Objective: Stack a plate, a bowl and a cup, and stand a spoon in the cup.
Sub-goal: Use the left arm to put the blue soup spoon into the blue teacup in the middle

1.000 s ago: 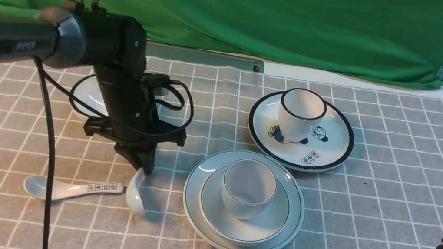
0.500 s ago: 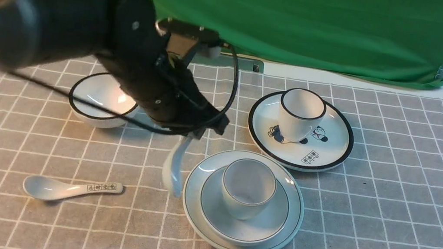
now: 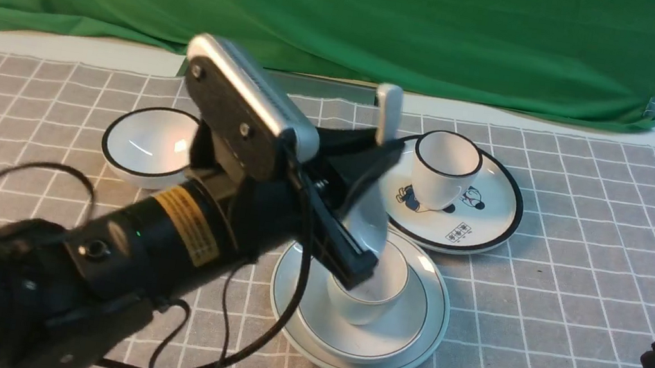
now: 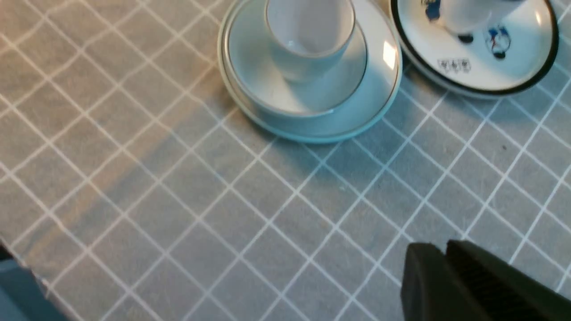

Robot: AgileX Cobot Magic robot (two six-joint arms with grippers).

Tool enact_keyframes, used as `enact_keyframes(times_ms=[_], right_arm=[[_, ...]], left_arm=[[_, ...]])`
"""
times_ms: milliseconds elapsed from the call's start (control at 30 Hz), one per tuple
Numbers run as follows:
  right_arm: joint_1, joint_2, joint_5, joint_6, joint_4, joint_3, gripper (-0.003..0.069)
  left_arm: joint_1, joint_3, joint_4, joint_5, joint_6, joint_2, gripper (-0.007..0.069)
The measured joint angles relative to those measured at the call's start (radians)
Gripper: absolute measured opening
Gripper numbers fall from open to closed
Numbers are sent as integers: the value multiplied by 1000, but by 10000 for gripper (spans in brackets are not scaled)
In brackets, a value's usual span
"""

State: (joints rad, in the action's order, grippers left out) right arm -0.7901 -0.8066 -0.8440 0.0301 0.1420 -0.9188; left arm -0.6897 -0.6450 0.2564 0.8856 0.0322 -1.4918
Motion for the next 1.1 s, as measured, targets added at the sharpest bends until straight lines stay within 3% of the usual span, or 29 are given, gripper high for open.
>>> enact_keyframes(times_ms=[267, 867, 1033, 1100], right_arm=[[0, 0, 8, -22, -2, 0, 90], [0, 0, 9, -22, -4, 0, 90], [0, 0, 9, -22, -5, 0, 90], [0, 0, 8, -22, -5, 0, 90]], left_arm=[[51, -1, -1, 148, 24, -168, 31], [90, -62, 114, 127, 55, -319, 41], [90, -74, 92, 125, 45, -357, 109], [90, -75, 81, 122, 44, -373, 175]])
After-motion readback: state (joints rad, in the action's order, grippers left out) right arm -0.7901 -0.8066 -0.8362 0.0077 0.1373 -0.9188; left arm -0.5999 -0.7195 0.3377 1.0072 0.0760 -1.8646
